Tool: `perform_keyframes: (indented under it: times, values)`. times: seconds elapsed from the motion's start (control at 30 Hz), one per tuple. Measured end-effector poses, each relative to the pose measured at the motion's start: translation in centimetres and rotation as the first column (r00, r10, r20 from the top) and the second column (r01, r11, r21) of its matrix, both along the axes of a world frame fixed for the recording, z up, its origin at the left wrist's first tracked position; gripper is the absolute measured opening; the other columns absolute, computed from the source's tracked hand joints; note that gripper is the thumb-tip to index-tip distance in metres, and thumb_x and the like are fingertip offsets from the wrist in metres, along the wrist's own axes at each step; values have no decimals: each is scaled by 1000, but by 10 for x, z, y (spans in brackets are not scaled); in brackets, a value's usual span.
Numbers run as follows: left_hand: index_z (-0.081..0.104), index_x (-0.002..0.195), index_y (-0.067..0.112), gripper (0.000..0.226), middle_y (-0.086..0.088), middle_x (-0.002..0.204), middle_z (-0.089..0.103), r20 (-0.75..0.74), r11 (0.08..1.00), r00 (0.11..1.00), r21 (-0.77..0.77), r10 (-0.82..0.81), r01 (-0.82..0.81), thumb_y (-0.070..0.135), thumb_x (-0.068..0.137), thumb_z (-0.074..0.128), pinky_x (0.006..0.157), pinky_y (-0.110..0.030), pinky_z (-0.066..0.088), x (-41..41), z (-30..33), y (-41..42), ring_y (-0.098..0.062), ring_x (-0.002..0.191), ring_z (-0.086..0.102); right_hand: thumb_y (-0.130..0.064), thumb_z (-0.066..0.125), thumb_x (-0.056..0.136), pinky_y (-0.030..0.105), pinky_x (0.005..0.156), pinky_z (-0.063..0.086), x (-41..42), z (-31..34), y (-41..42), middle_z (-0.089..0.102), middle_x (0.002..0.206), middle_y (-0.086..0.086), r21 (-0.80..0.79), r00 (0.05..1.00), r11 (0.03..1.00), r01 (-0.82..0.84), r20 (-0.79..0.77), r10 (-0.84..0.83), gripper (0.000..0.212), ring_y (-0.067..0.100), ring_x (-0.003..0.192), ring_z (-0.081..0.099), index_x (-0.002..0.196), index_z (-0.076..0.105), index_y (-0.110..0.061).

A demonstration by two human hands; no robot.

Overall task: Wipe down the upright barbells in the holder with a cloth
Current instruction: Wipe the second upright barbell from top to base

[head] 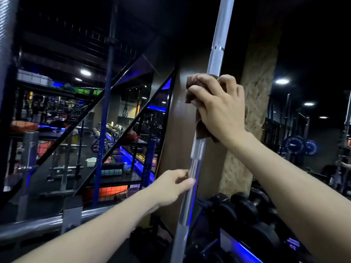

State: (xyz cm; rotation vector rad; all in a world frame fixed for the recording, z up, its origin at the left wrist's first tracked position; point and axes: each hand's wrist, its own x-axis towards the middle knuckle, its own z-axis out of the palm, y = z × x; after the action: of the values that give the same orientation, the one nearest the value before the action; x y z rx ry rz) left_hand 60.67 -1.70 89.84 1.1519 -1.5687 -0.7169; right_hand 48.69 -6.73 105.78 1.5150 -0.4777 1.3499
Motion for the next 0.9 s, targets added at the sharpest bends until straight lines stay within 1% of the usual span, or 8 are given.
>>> perform_keyframes:
  times: [0.07, 0.2, 0.3, 0.43, 0.57, 0.67, 0.8, 0.9]
  values:
    - [64, 107, 22, 18, 6, 87, 62, 44, 999, 999, 32, -26, 24, 29, 97, 51, 74, -19, 42, 0, -7, 0, -6, 76, 49, -34, 58, 91, 39, 81, 35, 2, -10, 2, 61, 125, -10, 0, 998, 999, -43, 43, 43, 14, 23, 106, 35, 99, 68, -31]
    - [56, 121, 25, 24, -5, 114, 67, -62, 996, 997, 80, -43, 47, 26, 98, 48, 77, -21, 47, -9, -14, 1, -10, 93, 54, -28, 60, 88, 41, 81, 41, -9, -79, -3, 64, 120, -8, -5, 994, 995, -100, -33, 100, 14, 25, 105, 40, 97, 70, -30]
    - [59, 110, 23, 16, -4, 102, 64, -129, 997, 991, 62, -37, 45, 23, 97, 50, 66, -17, 48, -18, -9, 4, -12, 88, 53, -26, 69, 83, 42, 80, 41, -18, -106, -9, 65, 120, -10, 32, 987, 997, -70, -141, 74, 17, 25, 105, 43, 99, 71, -33]
    - [56, 103, 28, 10, 1, 97, 60, -79, 997, 997, 67, -19, 24, 23, 97, 50, 66, -20, 45, -16, -10, 4, -13, 86, 48, -34, 55, 92, 39, 81, 42, -30, -74, -6, 60, 124, -12, 62, 957, 998, -14, -290, 31, 21, 22, 106, 46, 109, 67, -37]
    - [58, 106, 30, 14, 6, 97, 63, -32, 999, 999, 42, -5, 6, 24, 98, 50, 64, -13, 46, -10, -13, 5, -6, 86, 50, -35, 55, 89, 40, 81, 39, -16, -39, -1, 60, 127, -8, 44, 997, 997, -67, -33, 69, 23, 26, 104, 37, 109, 68, -33]
    - [59, 99, 31, 12, 3, 94, 60, -52, 999, 999, 36, -6, 8, 24, 98, 50, 58, -11, 44, -12, -13, 6, -7, 82, 49, -28, 58, 90, 42, 87, 39, -4, -68, -5, 58, 129, -7, 67, 982, 982, -174, 92, 167, 22, 25, 107, 36, 108, 70, -30]
    - [61, 107, 17, 15, -2, 78, 62, -155, 999, 988, 41, -16, 23, 18, 97, 50, 46, -13, 39, -14, -12, 5, -8, 63, 52, -29, 64, 86, 42, 88, 44, -13, -144, -15, 46, 133, -14, 127, 981, 977, -174, -59, 182, 25, 28, 109, 39, 110, 69, -35]
    - [60, 106, 22, 13, -6, 81, 58, -101, 999, 995, 39, 26, -22, 20, 98, 50, 44, -12, 38, -15, -10, 8, -6, 56, 47, -33, 60, 88, 41, 84, 45, -18, -124, -18, 47, 134, -13, 149, 975, 981, -123, -165, 147, 29, 31, 104, 50, 115, 60, -40]
